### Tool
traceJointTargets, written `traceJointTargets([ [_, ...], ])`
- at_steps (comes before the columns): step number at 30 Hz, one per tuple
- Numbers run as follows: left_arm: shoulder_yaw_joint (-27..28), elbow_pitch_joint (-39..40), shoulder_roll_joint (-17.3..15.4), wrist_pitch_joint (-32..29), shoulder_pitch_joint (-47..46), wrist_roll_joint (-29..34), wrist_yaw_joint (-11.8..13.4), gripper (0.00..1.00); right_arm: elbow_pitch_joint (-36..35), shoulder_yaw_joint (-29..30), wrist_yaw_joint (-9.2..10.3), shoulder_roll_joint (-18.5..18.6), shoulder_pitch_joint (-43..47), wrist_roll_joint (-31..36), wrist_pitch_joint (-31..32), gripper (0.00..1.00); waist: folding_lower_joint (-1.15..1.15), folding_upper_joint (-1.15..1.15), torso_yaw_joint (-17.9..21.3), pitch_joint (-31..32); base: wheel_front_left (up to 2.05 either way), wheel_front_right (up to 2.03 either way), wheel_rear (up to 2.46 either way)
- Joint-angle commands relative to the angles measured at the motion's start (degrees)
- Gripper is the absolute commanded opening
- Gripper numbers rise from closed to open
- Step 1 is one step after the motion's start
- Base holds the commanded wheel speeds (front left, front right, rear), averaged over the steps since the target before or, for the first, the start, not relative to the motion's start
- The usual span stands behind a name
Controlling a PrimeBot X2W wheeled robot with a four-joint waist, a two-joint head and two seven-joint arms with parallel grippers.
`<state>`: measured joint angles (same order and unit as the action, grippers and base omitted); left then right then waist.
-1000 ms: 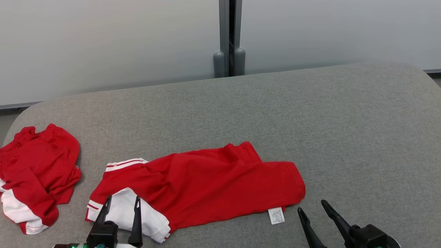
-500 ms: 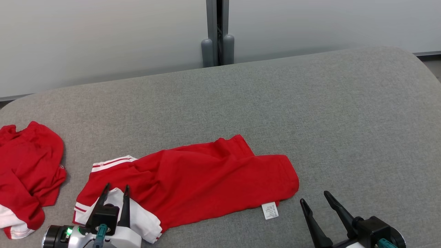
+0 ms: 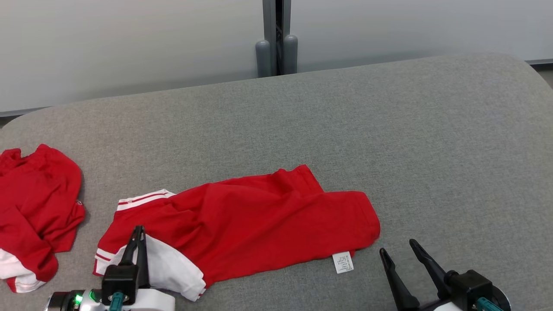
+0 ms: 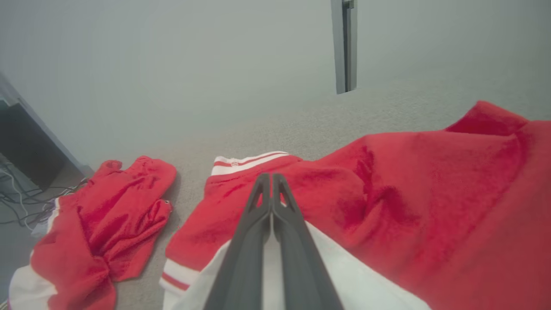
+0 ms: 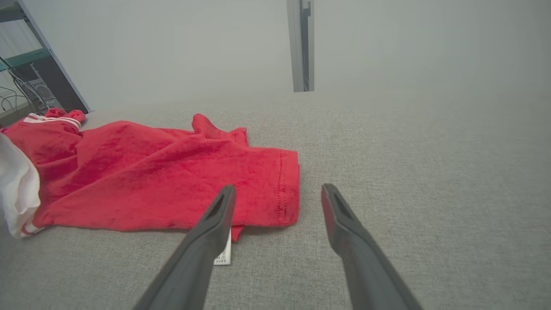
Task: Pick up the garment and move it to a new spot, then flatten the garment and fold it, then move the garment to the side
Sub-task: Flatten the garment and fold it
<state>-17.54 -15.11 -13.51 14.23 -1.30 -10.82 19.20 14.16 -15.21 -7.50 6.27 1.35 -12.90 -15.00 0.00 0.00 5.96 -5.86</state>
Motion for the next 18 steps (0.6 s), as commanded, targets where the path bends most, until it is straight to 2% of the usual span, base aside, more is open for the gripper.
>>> traceJointTargets([
  [1,0.7,1.1,-0.5,0.3,0.6,-0.5,0.5,0.00,0.6,0.1,0.01,0.3,-0.8,-0.5,-0.3,1.00,0.00,0.00,-0.4,-0.2,0.00,0.00,0.00],
  [10,5.0,11.5,-2.6,0.9,4.8,-1.9,1.8,0.00,7.3,0.6,0.01,0.3,-3.1,-4.5,-0.3,1.00,0.00,0.00,-3.2,-0.8,0.00,0.00,0.00],
  [18,6.1,14.0,-3.0,1.0,6.2,-1.8,1.2,0.00,15.4,-1.7,0.01,0.9,-8.1,-6.7,-0.3,1.00,0.00,0.00,-4.3,-0.9,0.00,0.00,0.00],
])
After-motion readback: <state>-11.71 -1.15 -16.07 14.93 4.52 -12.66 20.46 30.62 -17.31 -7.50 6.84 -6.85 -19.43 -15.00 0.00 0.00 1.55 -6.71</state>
